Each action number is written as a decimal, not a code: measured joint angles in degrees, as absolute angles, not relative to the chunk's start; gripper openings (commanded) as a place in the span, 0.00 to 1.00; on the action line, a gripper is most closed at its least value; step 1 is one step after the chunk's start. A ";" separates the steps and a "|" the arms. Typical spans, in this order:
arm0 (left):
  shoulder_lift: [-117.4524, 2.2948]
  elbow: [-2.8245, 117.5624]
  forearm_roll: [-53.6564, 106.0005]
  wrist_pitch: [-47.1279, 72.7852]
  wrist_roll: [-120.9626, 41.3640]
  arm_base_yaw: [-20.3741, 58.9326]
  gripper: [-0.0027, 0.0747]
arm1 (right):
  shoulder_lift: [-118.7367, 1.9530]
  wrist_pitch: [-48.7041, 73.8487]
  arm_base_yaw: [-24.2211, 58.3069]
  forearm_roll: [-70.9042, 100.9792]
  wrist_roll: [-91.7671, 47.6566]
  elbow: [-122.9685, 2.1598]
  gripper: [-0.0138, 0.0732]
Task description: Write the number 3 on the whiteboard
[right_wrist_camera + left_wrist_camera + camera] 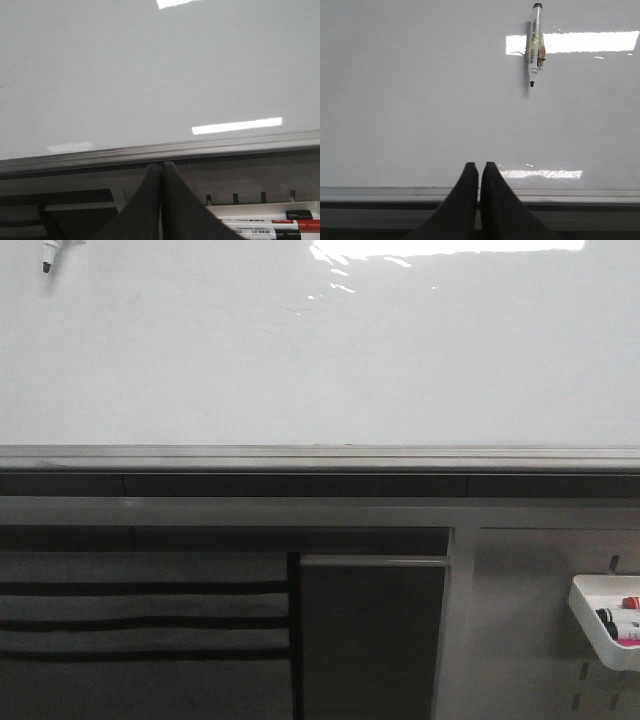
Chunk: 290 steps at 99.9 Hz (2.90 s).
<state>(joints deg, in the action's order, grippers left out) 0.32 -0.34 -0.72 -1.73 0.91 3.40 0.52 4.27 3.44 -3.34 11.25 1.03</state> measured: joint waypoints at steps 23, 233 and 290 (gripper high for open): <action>0.32 -0.34 -0.72 -1.73 0.91 3.40 0.01 | 0.52 4.19 3.44 -3.34 11.25 1.03 0.07; -18.37 36.52 -0.50 24.93 0.41 3.40 0.01 | -13.80 15.15 3.44 -6.94 8.08 -26.14 0.07; -18.37 36.52 -0.90 24.80 0.41 3.40 0.73 | -13.80 14.07 3.44 -6.94 8.08 -26.14 0.79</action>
